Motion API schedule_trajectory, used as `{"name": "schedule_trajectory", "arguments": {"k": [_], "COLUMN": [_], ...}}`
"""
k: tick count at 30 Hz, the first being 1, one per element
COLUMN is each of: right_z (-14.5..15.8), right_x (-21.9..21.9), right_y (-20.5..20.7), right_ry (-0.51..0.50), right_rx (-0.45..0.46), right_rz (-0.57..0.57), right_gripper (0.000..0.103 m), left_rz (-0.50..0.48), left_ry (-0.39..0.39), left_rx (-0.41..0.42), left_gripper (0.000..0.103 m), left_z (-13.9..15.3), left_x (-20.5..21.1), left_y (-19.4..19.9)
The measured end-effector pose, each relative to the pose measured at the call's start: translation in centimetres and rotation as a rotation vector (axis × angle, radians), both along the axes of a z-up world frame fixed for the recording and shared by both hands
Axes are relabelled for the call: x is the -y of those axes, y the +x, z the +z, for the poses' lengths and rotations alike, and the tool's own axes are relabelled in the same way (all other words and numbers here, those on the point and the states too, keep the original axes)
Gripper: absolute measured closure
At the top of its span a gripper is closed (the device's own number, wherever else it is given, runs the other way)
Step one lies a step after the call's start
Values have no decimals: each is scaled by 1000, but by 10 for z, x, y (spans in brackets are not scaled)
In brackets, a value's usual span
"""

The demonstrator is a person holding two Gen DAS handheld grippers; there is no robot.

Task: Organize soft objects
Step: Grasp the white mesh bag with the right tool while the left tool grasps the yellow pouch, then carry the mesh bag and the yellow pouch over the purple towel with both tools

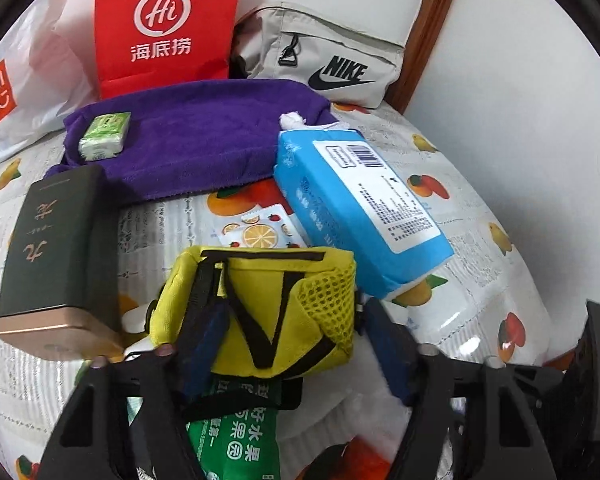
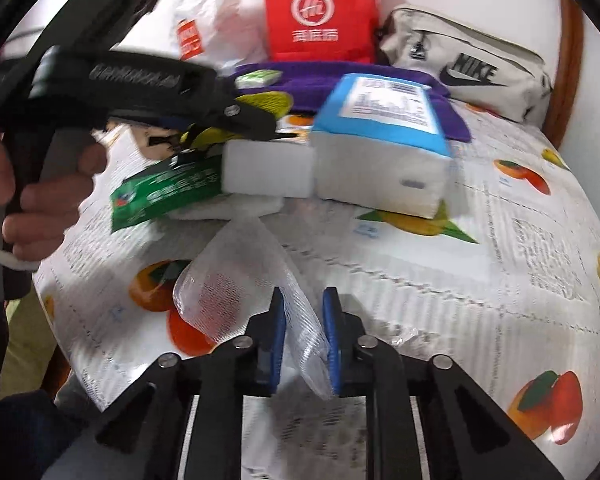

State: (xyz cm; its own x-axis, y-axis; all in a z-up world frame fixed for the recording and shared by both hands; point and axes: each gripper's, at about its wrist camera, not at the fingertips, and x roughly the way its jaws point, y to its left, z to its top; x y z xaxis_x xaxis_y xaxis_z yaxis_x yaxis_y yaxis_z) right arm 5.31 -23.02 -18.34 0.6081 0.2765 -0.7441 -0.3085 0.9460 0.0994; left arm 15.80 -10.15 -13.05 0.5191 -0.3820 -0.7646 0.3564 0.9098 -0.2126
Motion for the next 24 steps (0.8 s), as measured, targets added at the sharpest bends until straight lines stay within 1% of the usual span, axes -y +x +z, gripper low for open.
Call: {"name": "schedule_trajectory", "arguments": {"k": [1,2,3,4,6,8,15,21,24], "right_z": [0,0,0,0,0,0,3,4,6], "right_x": [5,8,12,14,17,18,20,20,22], "right_y": [1,3,5,6,9,11,13,12,10], "right_ry": [14,27,43,54,60,56,60,45,31], "right_rx": [-3,-7,-11,-14,-16,-15,-32,-49,-54], "right_rz": [-12,-22,-36,-45,-57,-71,-105,-140,-161], "right_gripper": [88,90,92,92,94,95,95,95,95], "left_rz": [-7,-15,-24,-29,-26,-32,8,33,59], "left_ry": [-11,-21,-30,-37,-20,-15,-58,-67,-61], "left_rx": [-2,-1,10,16,40,56,103,161,175], "left_gripper": [55,61,70,71,76,77,78,78,78], "left_z": [0,1,3,5,10,13,33,54,60], "left_x": [0,0,0,1,0,-1,-22,-39,-49], "left_y": [0,0,-2,-3,-7,-11,-32,-59,-69]}}
